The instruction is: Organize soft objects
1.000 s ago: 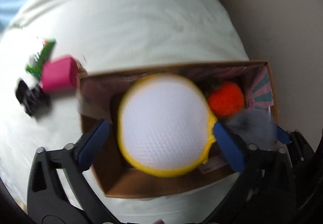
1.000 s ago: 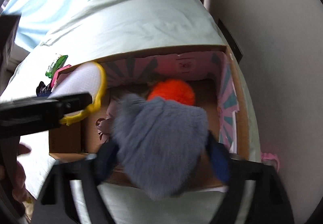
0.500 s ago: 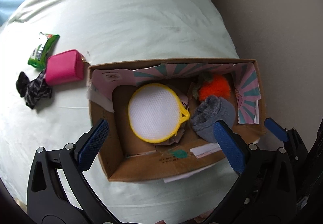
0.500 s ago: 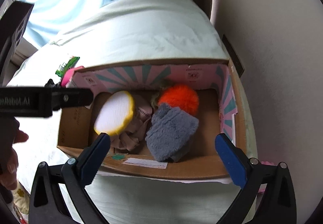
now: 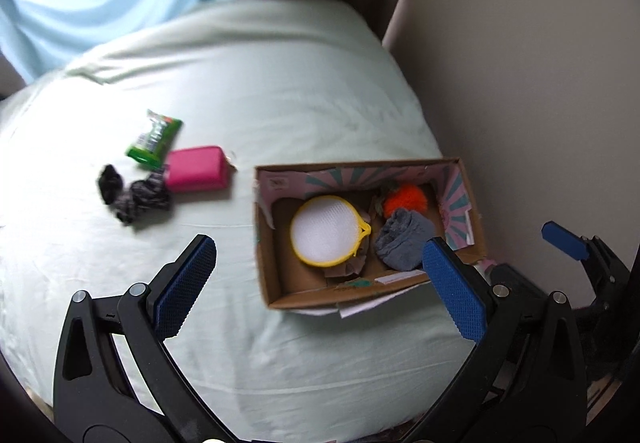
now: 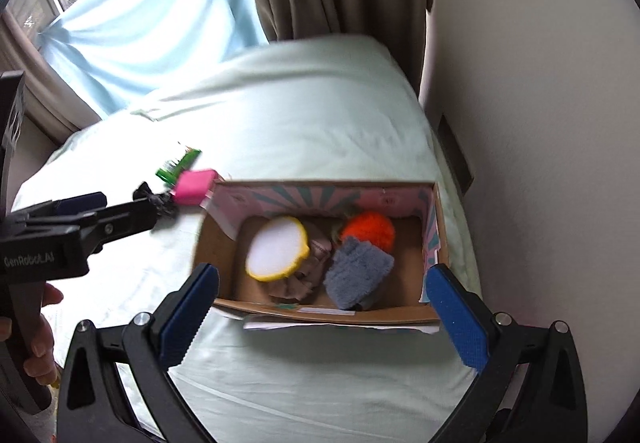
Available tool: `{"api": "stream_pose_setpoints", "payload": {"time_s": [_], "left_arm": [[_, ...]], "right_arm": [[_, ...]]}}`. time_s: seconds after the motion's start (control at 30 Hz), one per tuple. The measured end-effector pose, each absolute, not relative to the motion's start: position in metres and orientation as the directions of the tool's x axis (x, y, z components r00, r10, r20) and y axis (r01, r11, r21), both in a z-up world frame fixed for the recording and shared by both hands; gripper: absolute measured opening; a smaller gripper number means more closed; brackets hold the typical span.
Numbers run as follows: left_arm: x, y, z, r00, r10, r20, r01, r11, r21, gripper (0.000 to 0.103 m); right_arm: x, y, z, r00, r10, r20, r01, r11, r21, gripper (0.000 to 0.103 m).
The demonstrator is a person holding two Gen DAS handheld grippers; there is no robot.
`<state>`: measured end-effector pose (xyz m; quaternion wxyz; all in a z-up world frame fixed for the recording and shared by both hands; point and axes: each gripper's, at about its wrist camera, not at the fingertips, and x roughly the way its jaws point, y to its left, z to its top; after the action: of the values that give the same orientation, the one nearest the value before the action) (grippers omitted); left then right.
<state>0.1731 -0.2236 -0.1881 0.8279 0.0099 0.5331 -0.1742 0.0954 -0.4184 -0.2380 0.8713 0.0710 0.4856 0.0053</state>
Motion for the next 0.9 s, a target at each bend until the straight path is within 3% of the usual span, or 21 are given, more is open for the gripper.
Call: {"api": "stream_pose_setpoints", "payload": {"time_s": [0.3,0.47,0.9], "left_arm": [[0.108,-0.138,-0.102,0.537,-0.211,-0.817,0.227,0.969,-0.101,0.103],[0.069,-0.072,-0.071,0.604,-0.200,-0.772,0.166,0.978,-0.124,0.103],[0.019,0.061,-0.048,0.663,-0.126,-0.738,0.058,0.991,-0.118,0.103]], "right_arm": [[0.055,-0.366,-0.150,0.623,0.122,-0.772,-0.005,0.988,0.152,0.103],[0.032,-0.320,-0.116,0.667,0.140,-0.732,-0.052,0.989,0.141,0.103],[-0.003,-0.217,-0.098,0.706,0.157,-0.691,-0.092,0.987,0.130,0.103]]}}
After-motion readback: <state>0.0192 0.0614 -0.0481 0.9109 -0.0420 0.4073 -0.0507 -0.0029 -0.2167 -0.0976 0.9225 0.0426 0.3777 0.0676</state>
